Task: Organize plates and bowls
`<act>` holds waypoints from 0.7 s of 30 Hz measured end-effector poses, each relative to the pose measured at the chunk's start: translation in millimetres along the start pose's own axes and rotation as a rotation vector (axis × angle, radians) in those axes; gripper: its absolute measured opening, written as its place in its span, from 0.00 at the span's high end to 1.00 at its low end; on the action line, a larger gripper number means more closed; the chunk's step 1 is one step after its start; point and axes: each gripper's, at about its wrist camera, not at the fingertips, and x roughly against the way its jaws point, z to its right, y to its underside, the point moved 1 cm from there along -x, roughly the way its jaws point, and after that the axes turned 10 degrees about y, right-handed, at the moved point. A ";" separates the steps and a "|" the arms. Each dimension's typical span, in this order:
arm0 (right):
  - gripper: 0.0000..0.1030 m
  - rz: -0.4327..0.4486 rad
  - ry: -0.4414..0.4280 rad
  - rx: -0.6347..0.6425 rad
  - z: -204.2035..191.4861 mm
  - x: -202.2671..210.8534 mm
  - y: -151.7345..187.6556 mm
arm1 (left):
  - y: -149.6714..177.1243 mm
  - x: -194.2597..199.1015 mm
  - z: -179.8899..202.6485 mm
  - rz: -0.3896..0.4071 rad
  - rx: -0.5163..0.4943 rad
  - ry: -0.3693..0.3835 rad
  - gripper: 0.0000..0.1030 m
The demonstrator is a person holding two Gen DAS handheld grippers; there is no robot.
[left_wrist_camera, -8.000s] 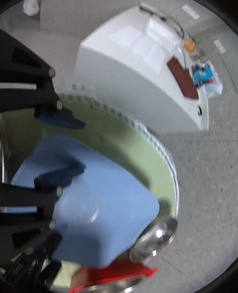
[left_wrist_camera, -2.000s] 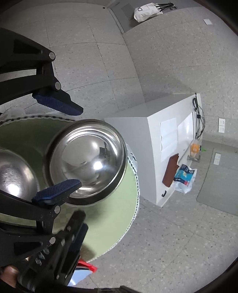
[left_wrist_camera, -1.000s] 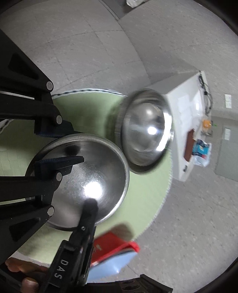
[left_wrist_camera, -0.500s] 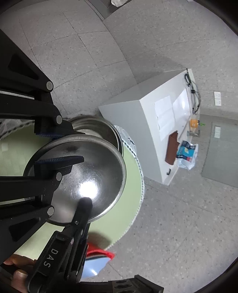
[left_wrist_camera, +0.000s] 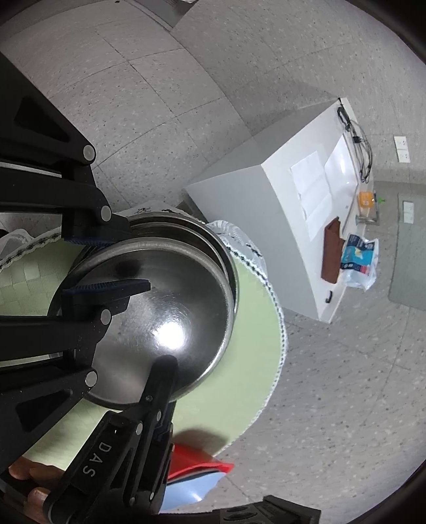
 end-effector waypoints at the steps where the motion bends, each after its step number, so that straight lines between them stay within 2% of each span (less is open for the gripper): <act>1: 0.89 0.003 0.008 -0.005 0.2 -0.5 -0.3 | -0.9 -2.6 0.3 -0.001 -0.003 0.003 0.85; 8: 0.87 0.008 0.066 -0.022 -1.1 -4.4 -4.1 | -6.5 -13.2 -3.6 -0.003 -0.032 0.007 0.81; 12: 0.88 0.005 0.070 -0.030 -0.1 -8.5 -3.7 | -5.9 -15.8 -5.4 -0.004 -0.032 0.019 0.81; 16: 0.87 0.009 0.062 -0.053 1.6 -7.9 -2.9 | -3.5 -15.0 -2.7 -0.004 -0.044 0.030 0.74; 19: 0.83 0.017 0.050 -0.068 1.6 -5.7 0.0 | -0.9 -10.2 1.2 0.008 -0.058 0.042 0.65; 21: 0.78 0.029 0.046 -0.071 0.1 -3.3 1.6 | 0.9 -7.5 3.6 0.014 -0.069 0.046 0.63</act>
